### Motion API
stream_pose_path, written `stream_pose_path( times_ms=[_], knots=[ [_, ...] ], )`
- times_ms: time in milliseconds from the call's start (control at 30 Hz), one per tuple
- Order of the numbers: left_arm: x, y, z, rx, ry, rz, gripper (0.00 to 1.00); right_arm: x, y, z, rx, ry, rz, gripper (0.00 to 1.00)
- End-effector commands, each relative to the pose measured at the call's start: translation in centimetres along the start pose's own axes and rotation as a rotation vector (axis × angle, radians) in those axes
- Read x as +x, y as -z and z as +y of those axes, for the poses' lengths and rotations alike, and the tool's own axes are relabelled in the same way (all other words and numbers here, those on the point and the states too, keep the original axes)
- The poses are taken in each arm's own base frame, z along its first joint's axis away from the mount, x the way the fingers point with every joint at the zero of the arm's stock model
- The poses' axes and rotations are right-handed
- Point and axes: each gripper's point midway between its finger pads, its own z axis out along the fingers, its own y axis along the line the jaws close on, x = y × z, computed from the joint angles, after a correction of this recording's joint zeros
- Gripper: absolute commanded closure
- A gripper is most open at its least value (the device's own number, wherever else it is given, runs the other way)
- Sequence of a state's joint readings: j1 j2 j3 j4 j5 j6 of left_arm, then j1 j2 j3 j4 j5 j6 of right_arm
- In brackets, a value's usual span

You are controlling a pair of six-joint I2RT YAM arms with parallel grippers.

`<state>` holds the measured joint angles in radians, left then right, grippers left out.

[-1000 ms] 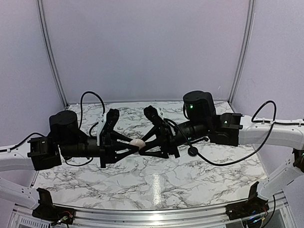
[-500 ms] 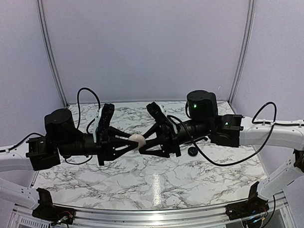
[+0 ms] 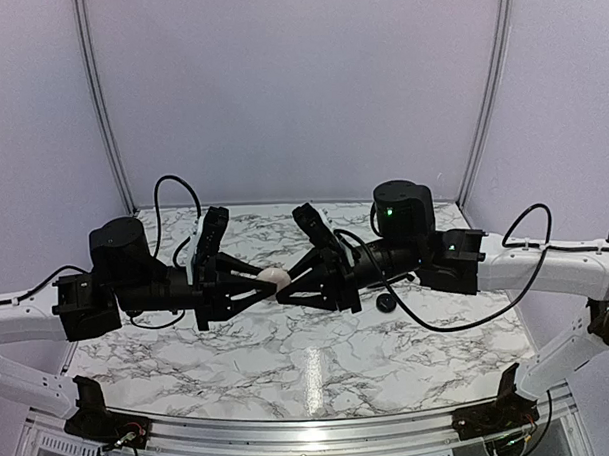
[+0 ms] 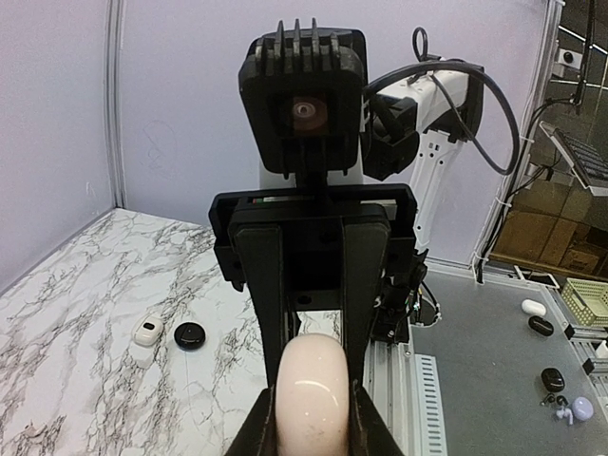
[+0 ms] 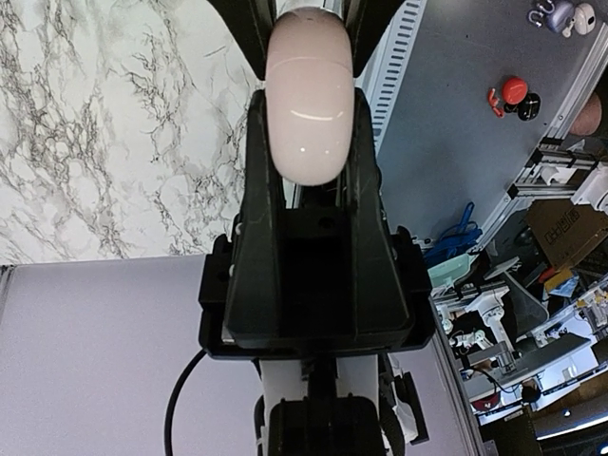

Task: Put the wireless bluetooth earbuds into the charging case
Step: Pass from the left arm to the right, then open the charging case at the center of the board.

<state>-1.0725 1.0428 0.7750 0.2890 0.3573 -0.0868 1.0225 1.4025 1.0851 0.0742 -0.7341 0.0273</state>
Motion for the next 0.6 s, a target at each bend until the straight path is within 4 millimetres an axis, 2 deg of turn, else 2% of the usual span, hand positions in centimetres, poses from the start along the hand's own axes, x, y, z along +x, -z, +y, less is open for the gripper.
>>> stream_pose_path(
  times_ms=[0, 100, 167, 567],
  knots=[
    [-1.1, 0.6, -0.3, -0.001, -0.032, -0.052, 0.82, -1.3, 0.1, 0.1, -0.011, 0.01, -0.026, 1.0],
    [-1.0, 1.1, 0.4, -0.052, -0.018, -0.062, 0.57, -1.3, 0.3, 0.1, -0.003, 0.023, -0.021, 1.0],
    [-1.0, 1.5, 0.8, -0.08, -0.01, -0.07, 0.5, -1.2, 0.4, 0.1, 0.011, 0.03, -0.017, 1.0],
    [-1.3, 1.8, 4.0, -0.258, -0.015, -0.071, 0.52, -0.6, 0.3, 0.8, 0.001, 0.081, 0.015, 1.0]
  ],
)
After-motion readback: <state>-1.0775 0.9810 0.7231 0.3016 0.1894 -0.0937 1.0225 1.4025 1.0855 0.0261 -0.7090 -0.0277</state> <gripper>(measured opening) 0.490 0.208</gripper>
